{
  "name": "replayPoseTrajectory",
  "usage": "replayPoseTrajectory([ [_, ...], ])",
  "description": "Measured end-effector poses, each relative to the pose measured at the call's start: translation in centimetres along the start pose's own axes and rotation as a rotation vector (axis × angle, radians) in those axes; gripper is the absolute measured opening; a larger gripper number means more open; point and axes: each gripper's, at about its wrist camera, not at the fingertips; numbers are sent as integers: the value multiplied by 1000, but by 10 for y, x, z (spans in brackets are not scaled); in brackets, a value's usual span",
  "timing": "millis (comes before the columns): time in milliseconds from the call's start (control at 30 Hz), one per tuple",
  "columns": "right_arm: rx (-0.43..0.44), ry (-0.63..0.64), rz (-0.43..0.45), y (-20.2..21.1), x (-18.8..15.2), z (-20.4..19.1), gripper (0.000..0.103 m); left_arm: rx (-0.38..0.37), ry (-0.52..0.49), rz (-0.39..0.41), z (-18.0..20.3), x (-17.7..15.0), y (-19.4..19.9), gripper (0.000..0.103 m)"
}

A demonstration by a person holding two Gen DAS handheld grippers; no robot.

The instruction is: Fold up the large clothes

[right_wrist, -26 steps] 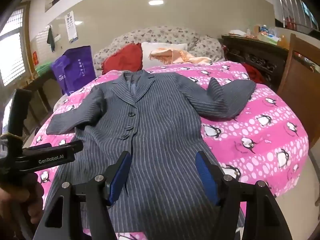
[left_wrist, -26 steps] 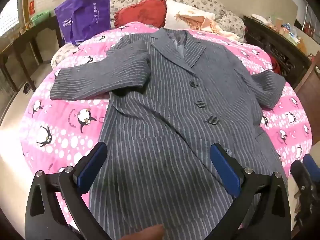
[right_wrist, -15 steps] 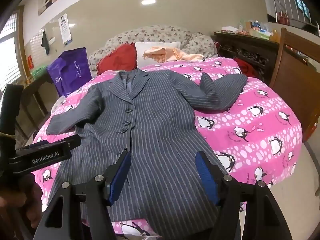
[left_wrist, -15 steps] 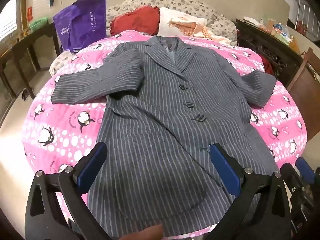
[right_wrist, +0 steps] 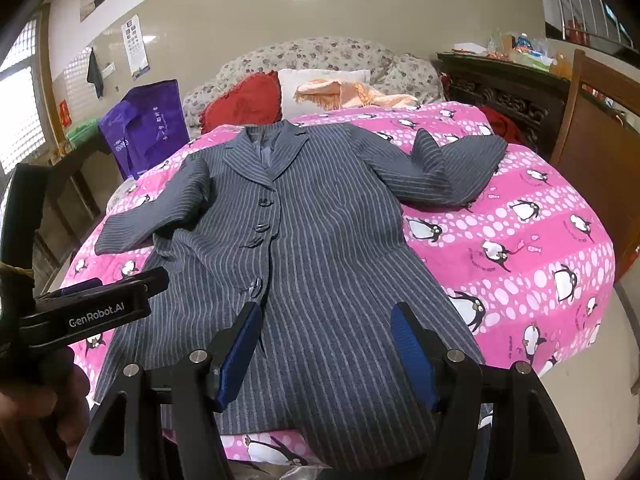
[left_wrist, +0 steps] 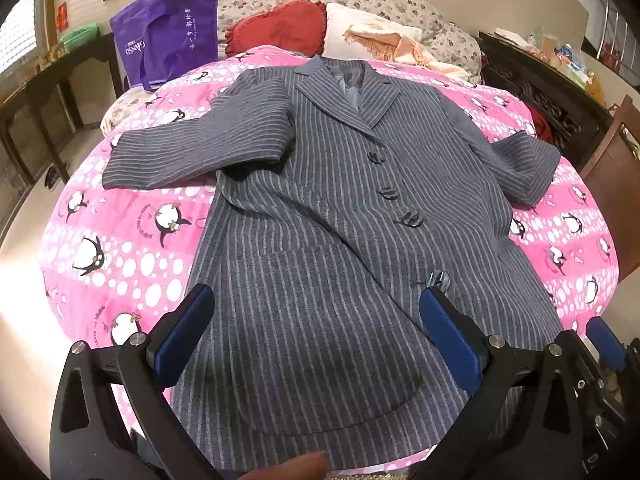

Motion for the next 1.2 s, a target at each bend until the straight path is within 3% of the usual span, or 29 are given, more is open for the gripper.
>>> replayPoseTrajectory([
  [1200,9,1,-34,-7,-4,-2,65,-6,0,-27,3,-2,-5,103],
])
Point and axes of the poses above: each gripper's, at about its wrist camera, not at the fingertips, and y roughly against the way its jaws point, z to its right, x to its top, and after that the axes turned 5 degrees about -x, right-handed
